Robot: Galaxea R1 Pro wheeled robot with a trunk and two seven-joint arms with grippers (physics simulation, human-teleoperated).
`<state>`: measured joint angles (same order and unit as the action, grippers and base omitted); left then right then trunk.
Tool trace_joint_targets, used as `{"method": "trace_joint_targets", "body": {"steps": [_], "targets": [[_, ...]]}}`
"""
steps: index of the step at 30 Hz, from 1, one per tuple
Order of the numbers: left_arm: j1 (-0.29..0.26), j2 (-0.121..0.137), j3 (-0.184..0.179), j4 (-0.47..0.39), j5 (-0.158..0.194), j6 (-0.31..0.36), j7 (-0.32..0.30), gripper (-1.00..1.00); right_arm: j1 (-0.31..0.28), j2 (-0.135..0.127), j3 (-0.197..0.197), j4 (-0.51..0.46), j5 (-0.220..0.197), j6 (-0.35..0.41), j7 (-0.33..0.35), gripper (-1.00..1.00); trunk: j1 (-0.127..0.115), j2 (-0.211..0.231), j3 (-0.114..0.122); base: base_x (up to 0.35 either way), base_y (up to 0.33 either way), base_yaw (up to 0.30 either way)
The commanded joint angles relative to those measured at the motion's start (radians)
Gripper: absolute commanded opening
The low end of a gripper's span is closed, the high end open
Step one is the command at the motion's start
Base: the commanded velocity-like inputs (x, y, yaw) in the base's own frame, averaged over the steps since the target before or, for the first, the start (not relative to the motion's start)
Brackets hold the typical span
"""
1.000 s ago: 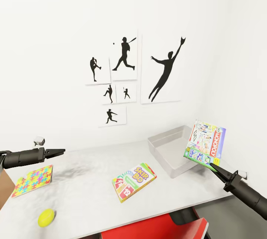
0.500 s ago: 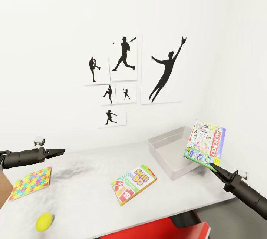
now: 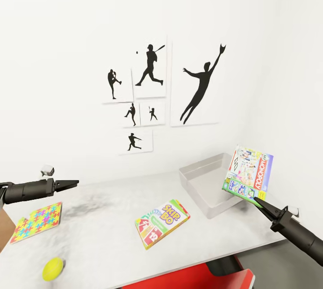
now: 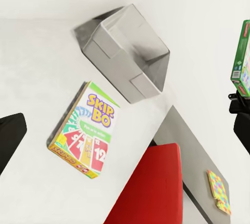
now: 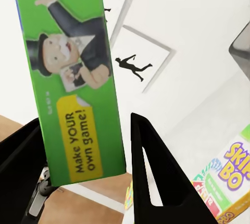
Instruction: Put all the toys in the child's room - the three board games (two on the bed and one on the table), the two jigsaw puzzles on the table, and the tennis ball on the table - inside the toy box on the table in the child's room.
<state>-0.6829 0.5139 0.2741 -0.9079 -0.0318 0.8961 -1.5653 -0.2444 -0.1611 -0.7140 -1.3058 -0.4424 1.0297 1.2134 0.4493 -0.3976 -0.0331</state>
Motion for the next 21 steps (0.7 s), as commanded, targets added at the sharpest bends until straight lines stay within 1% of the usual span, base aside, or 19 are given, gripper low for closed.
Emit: {"method": "trace_joint_targets", "body": {"steps": [1,21], "targets": [[-0.001,0.0,0.001,0.0,-0.004,0.011,-0.005,1.0,-0.001,0.0,-0.001,0.0,0.001,0.004,0.003,-1.0,0.001,-0.002,-0.002,0.0,0.0,0.0],[0.0,0.001,0.002,0.0,-0.004,0.011,-0.005,1.0,-0.001,0.001,0.007,0.0,0.004,0.001,-0.002,-1.0,0.001,-0.002,-0.002,0.0,0.0,0.0]]}}
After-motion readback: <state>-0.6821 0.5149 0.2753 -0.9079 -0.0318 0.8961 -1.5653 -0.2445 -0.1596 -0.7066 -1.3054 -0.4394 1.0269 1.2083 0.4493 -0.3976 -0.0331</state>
